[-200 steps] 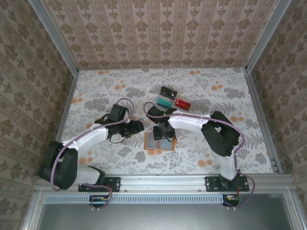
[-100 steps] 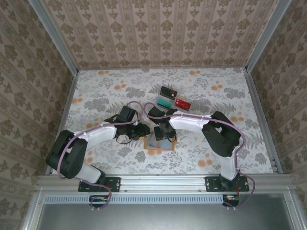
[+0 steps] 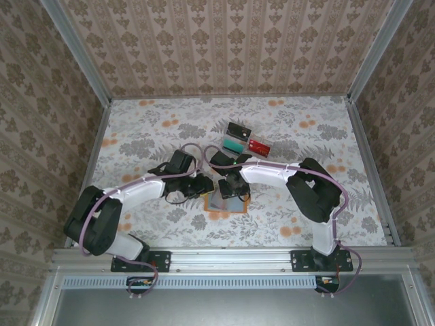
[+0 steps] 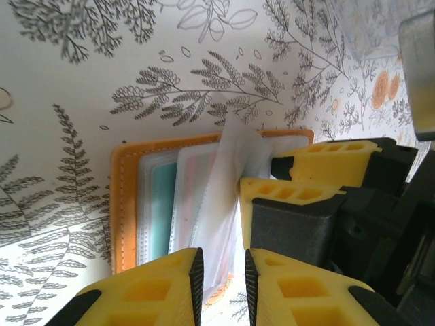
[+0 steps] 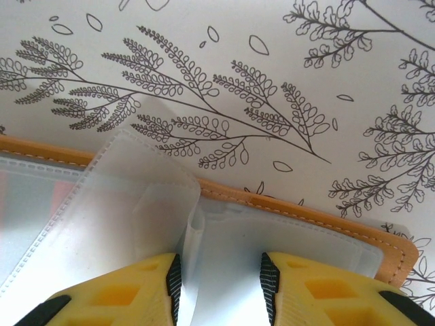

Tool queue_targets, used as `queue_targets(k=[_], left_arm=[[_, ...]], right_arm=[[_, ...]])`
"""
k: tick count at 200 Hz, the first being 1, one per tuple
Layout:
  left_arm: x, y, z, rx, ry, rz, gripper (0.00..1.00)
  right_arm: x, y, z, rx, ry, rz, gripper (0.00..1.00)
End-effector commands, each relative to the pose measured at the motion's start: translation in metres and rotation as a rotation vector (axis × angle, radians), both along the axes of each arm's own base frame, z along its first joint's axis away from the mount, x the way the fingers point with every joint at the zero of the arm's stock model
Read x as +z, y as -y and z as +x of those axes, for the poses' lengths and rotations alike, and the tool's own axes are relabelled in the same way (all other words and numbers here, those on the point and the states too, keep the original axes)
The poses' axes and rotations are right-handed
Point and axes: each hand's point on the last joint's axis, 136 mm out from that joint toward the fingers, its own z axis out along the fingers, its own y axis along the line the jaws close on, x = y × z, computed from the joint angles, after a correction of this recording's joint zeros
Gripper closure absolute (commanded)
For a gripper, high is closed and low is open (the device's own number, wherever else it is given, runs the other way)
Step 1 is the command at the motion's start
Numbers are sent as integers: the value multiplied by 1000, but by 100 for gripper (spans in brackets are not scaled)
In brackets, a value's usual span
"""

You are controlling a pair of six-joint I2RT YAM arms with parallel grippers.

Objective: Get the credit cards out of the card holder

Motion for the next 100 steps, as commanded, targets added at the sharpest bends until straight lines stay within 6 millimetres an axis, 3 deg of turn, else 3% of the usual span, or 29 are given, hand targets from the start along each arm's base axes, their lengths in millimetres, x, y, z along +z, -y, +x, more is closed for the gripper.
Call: queue_targets(k=[1, 100], left_arm=[[-3, 6, -2, -24, -19, -10, 74], [-21, 15, -13, -75, -84, 4, 70]], right_arm=[[-26, 12, -11, -5, -63, -37, 60], [-15, 1, -10, 13, -50, 78, 63]])
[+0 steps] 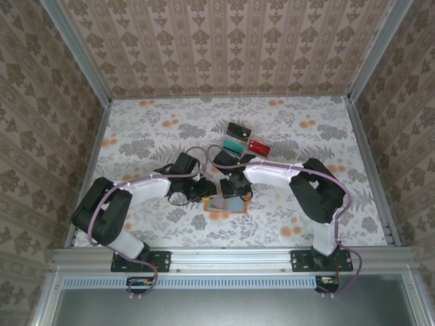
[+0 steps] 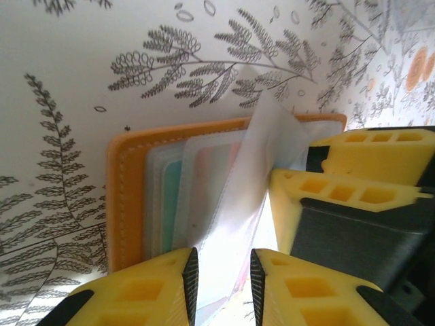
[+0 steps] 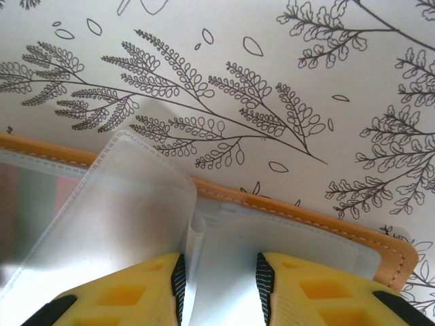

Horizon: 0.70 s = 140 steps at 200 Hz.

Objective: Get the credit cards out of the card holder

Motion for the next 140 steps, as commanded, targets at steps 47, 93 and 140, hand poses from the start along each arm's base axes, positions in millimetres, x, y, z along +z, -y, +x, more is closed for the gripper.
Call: queue_targets(k=[47, 93, 140], left_arm=[[-13, 2, -6, -39, -45, 59, 69], [-11, 5, -6, -55, -39, 44, 67], [-17, 8, -8, -61, -56, 39, 76]], right_arm=[[-1, -7, -3, 16, -27, 123, 66], [-1, -3, -1, 4, -37, 121, 68], [-1, -8, -2, -47, -76, 191, 51]])
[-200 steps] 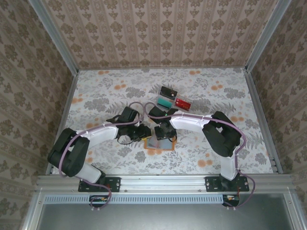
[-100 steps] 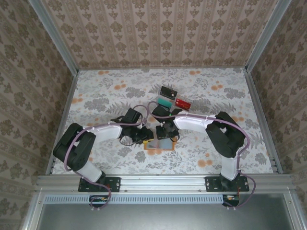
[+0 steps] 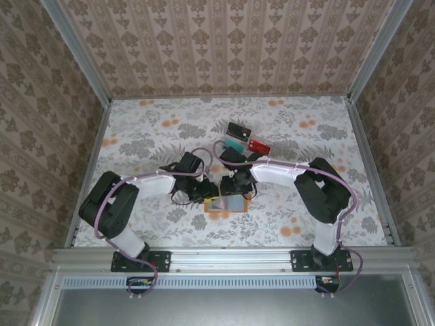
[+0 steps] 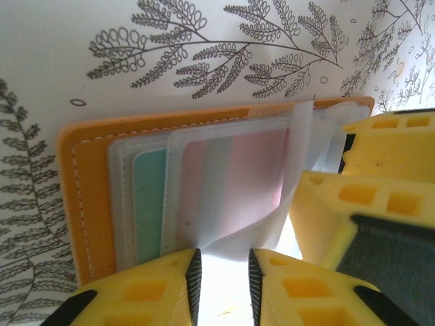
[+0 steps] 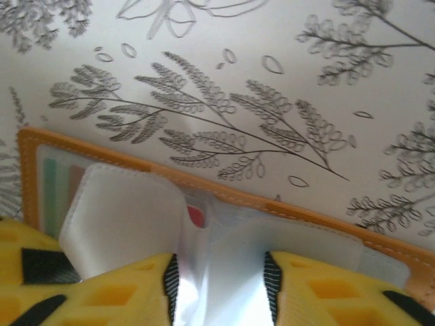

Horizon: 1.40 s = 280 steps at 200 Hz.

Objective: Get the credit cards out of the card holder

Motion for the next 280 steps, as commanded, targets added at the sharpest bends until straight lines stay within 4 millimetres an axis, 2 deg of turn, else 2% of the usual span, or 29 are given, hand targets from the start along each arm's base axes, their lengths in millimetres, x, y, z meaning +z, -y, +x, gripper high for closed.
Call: queue_targets(k=[1, 40, 56, 92, 132, 149, 191, 257, 280], left_arm=[[-7, 2, -4, -23, -13, 14, 76], [-7, 2, -5, -26, -15, 7, 87], [-3, 3, -5, -26, -8, -2, 89], [20, 3, 2, -17, 40, -45, 86], [31, -17, 10, 39, 67, -30, 80], [29, -19, 11, 45, 65, -28, 75], [26, -8, 17, 20, 64, -52, 68], [22, 7, 33, 7, 78, -53, 67], [19, 8, 34, 2, 81, -42, 67]], right_arm=[[-5, -1, -6, -26, -44, 37, 51], [-15, 9, -7, -70, -68, -23, 49], [-22, 17, -7, -79, -69, -69, 51], [-33, 37, -15, -61, -86, -186, 63], [-40, 52, -15, -31, -67, -270, 69], [-40, 51, -15, -25, -61, -264, 69], [-42, 43, -16, -15, -66, -211, 71], [-38, 35, -19, 10, -63, -150, 71], [-34, 28, -14, 15, -41, -110, 71]])
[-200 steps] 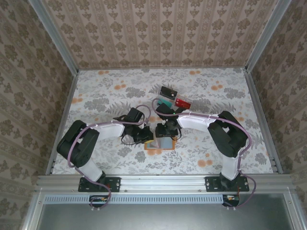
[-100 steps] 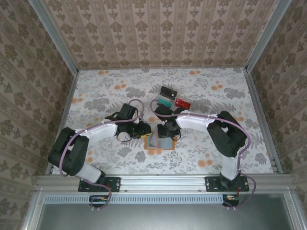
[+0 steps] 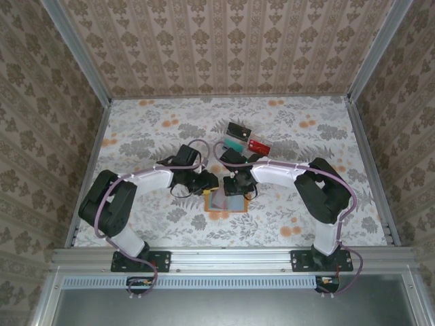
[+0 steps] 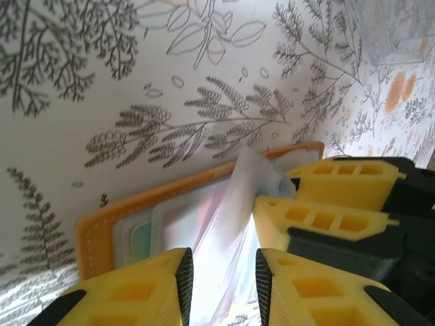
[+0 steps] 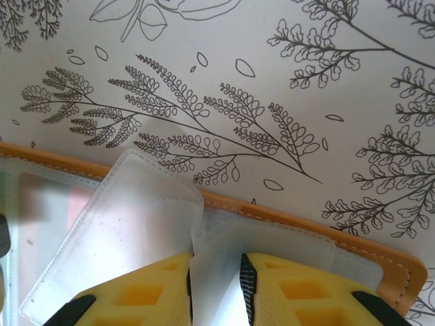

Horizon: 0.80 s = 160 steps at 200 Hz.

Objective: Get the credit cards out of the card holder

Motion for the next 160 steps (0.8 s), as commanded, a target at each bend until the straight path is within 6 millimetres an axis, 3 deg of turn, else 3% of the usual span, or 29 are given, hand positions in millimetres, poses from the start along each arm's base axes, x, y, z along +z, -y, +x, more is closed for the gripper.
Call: queue_targets(k=[1, 66, 131, 160], left_arm=[[0, 6, 2, -33, 20, 1, 67], [-25, 0, -5, -40, -36, 54, 67], [-25, 3, -13, -83, -56, 22, 67], [-23, 5, -13, -102, -48, 10, 67]], right_arm=[[-29, 17, -17, 13, -71, -60, 71], [-14, 3, -12, 41, -25, 88, 66], [12, -5, 5, 20, 27, 247, 63], [13, -4, 8, 2, 18, 277, 63]])
